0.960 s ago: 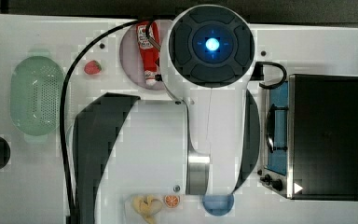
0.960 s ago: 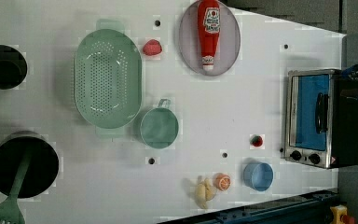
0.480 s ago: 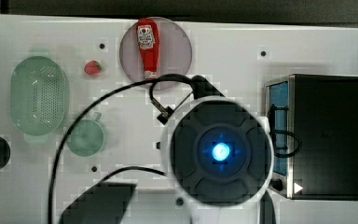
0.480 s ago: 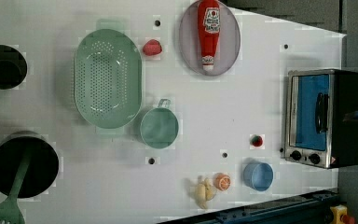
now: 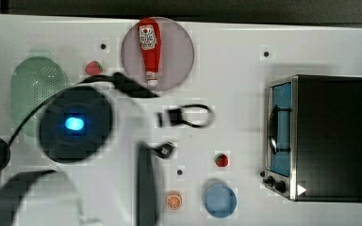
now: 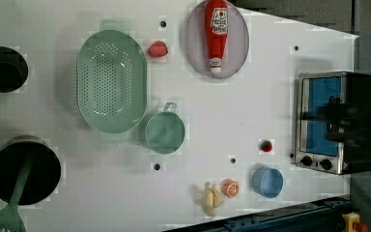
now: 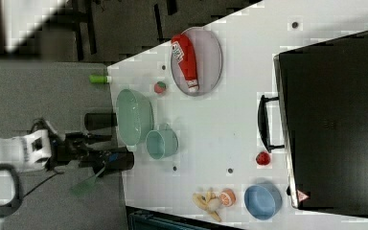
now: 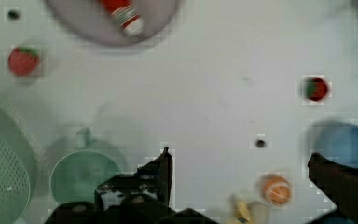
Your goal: Drag mug left to right.
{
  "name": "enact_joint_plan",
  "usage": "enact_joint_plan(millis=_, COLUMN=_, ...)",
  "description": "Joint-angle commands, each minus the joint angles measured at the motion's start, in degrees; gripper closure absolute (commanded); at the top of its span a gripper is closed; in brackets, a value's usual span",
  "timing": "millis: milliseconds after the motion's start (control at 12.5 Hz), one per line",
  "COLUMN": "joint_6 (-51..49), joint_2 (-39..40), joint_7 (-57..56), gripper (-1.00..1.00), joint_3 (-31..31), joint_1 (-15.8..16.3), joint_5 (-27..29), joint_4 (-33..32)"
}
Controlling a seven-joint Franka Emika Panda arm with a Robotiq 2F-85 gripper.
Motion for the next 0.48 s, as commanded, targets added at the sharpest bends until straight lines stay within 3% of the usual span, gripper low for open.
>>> enact_joint_plan(millis=80, joint_6=6.8, joint_2=3.5, joint_7=2.4, gripper=-1.00, joint_3=4.9, joint_1=3.1, joint_5=0.3, joint_4=-7.2)
enact_joint_plan(millis=480, joint_6=25.2, joint_2=11.7, joint_7=2.4, gripper=-1.00, joint_3=11.3, joint_1=3.3, joint_5=0.0, joint_4=-15.9)
